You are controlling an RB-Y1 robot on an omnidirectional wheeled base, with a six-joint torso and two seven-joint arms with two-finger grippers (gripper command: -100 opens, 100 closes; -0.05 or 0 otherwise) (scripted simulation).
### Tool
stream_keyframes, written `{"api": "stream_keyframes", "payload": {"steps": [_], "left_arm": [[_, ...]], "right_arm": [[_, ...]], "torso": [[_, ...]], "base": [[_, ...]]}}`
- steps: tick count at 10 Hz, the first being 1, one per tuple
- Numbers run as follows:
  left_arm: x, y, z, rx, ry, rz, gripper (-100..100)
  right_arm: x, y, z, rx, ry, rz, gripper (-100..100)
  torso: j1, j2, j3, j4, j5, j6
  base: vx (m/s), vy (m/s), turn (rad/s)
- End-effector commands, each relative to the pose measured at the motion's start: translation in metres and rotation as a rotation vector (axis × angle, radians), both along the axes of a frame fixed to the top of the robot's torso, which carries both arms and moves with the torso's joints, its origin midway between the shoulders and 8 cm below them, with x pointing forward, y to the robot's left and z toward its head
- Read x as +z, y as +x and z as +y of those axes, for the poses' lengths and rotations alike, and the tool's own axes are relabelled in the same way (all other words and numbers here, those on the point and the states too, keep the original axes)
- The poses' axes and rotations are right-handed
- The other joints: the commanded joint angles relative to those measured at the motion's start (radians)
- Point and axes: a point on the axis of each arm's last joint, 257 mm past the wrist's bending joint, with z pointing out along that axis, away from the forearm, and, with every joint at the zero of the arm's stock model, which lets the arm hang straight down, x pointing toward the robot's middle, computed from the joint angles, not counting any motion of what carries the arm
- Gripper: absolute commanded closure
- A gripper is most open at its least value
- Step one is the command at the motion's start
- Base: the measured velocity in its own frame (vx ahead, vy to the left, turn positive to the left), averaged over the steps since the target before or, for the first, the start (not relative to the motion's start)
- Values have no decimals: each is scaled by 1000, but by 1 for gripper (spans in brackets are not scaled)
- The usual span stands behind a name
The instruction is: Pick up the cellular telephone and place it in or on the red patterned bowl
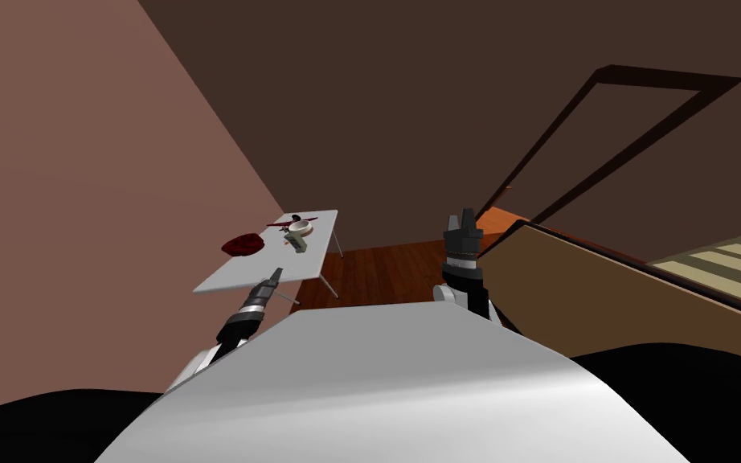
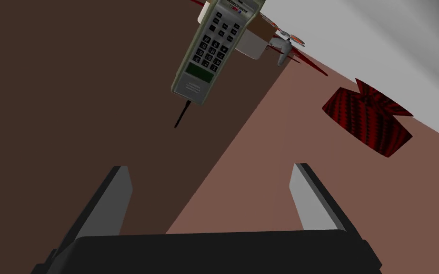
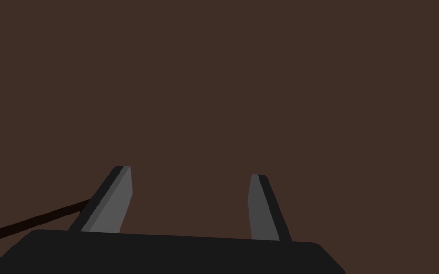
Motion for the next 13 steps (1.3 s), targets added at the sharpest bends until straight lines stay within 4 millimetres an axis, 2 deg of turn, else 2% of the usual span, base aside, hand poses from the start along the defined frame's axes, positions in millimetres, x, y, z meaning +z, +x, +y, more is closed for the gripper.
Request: {"api": "stream_keyframes", "payload": {"steps": [1,6,8,10,11,12,13], "left_arm": [[-2,8,5,-10,55,18,-100],[-1,33,17,-38,200,50,-100],[6,48,24,-53,280,58,-100],[6,49,24,-53,279,56,-100],[6,49,24,-54,282,56,0],[6,49,24,-54,282,56,-100],[6,50,24,-54,282,56,100]], "right_arm": [[0,0,0,0,0,0,0],[0,0,0,0,0,0,0],[0,0,0,0,0,0,0],[0,0,0,0,0,0,0],[0,0,0,0,0,0,0],[0,0,0,0,0,0,0],[0,0,0,0,0,0,0]], "torso": [[0,0,0,0,0,0],[2,-2,-1,0,0,0],[4,-3,-2,-1,1,0],[2,-7,-4,-2,1,0],[1,-1,-1,-1,0,-1],[-1,3,2,0,0,-1],[-1,5,3,1,0,-1]], "base": [[90,6,-68],[111,34,-60],[162,65,-108],[141,38,-40],[16,5,1],[8,2,-1],[0,0,0]]}}
